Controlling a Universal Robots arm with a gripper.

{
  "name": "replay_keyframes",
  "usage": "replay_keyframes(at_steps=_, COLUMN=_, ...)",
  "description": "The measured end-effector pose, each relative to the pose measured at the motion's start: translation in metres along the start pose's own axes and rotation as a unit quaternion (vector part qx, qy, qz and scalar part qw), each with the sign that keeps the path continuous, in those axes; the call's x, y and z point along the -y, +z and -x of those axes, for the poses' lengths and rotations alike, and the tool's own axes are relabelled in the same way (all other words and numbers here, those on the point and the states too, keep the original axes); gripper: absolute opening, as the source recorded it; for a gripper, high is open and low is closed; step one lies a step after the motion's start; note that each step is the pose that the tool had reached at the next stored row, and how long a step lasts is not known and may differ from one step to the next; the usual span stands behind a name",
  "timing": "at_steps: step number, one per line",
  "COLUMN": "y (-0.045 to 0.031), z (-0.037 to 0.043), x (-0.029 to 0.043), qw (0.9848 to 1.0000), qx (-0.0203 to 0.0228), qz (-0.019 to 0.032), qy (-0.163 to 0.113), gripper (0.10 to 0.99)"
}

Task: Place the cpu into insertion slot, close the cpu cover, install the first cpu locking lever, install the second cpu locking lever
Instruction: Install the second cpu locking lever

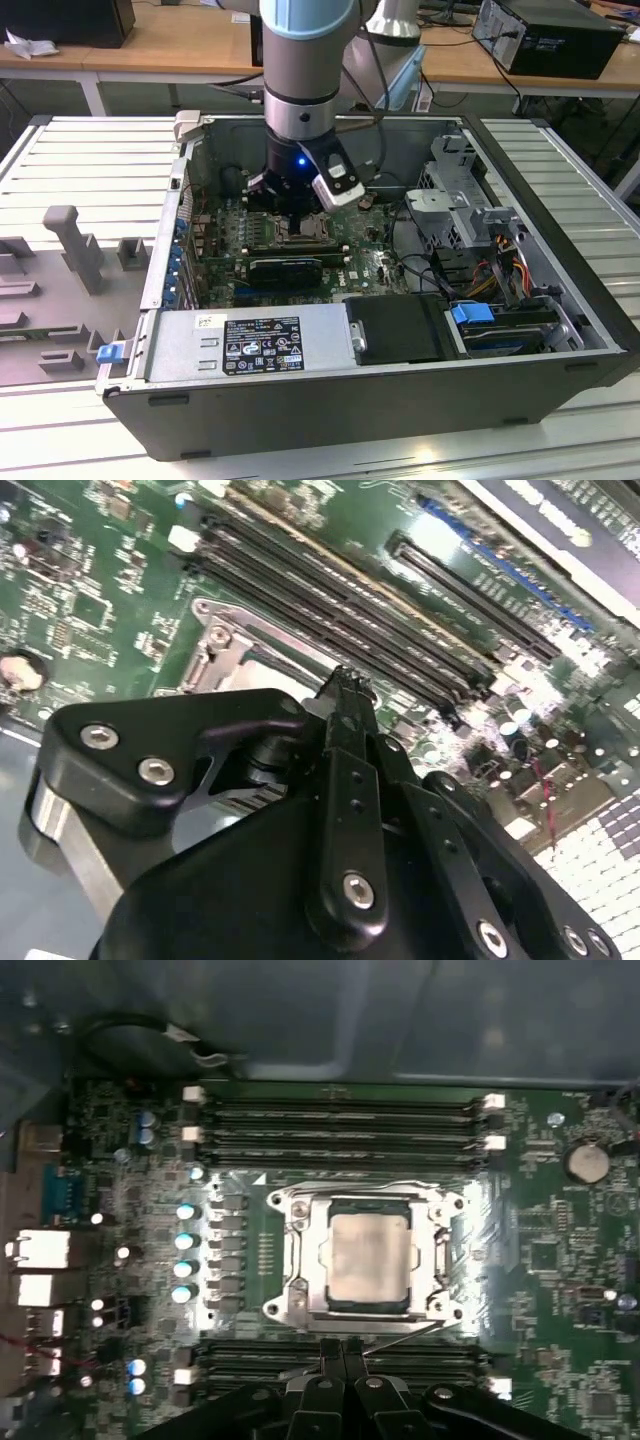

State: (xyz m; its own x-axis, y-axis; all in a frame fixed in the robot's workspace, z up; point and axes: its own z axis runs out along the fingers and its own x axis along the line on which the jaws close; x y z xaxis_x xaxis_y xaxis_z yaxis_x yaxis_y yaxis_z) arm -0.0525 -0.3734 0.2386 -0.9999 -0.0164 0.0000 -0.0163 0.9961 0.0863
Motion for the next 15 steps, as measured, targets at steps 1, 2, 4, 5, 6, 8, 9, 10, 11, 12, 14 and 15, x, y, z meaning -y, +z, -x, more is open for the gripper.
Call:
replay_keyframes(at_steps=1, y=0.0009, z=-0.0016, x=0.0026, qw=1.0000, qx=0.0001, qz=0.0034, qy=0.000, gripper=0.106)
replay_keyframes(at_steps=2, y=0.0017, z=-0.0024, x=0.0032, qw=1.0000, qx=0.0001, qz=0.0051, qy=0.000, gripper=0.106)
replay_keyframes(at_steps=4, y=0.0036, z=-0.0039, x=0.0041, qw=1.0000, qx=0.0002, qz=0.0099, qy=0.000, gripper=0.106)
replay_keyframes(at_steps=5, y=0.0045, z=-0.0043, x=0.0042, qw=0.9999, qx=0.0002, qz=0.0118, qy=0.000, gripper=0.106)
replay_keyframes(at_steps=6, y=0.0069, z=-0.0048, x=0.0043, qw=0.9999, qx=0.0003, qz=0.0141, qy=0.000, gripper=0.106)
replay_keyframes(at_steps=8, y=0.0115, z=-0.0051, x=0.0048, qw=0.9999, qx=0.0002, qz=0.0148, qy=-0.001, gripper=0.106)
replay_keyframes(at_steps=9, y=0.0136, z=-0.0052, x=0.0050, qw=0.9999, qx=0.0002, qz=0.0149, qy=-0.001, gripper=0.106)
replay_keyframes(at_steps=10, y=0.0164, z=-0.0060, x=0.0053, qw=0.9999, qx=-0.0001, qz=0.0157, qy=-0.004, gripper=0.106)
replay_keyframes(at_steps=11, y=0.0185, z=-0.0066, x=0.0060, qw=0.9998, qx=-0.0011, qz=0.0171, qy=-0.013, gripper=0.106)
replay_keyframes(at_steps=12, y=0.0196, z=-0.0070, x=0.0065, qw=0.9996, qx=-0.0017, qz=0.0185, qy=-0.020, gripper=0.106)
replay_keyframes(at_steps=14, y=0.0202, z=-0.0080, x=0.0080, qw=0.9995, qx=-0.0022, qz=0.0198, qy=-0.026, gripper=0.106)
replay_keyframes(at_steps=15, y=0.0205, z=-0.0090, x=0.0091, qw=0.9994, qx=-0.0021, qz=0.0217, qy=-0.028, gripper=0.106)
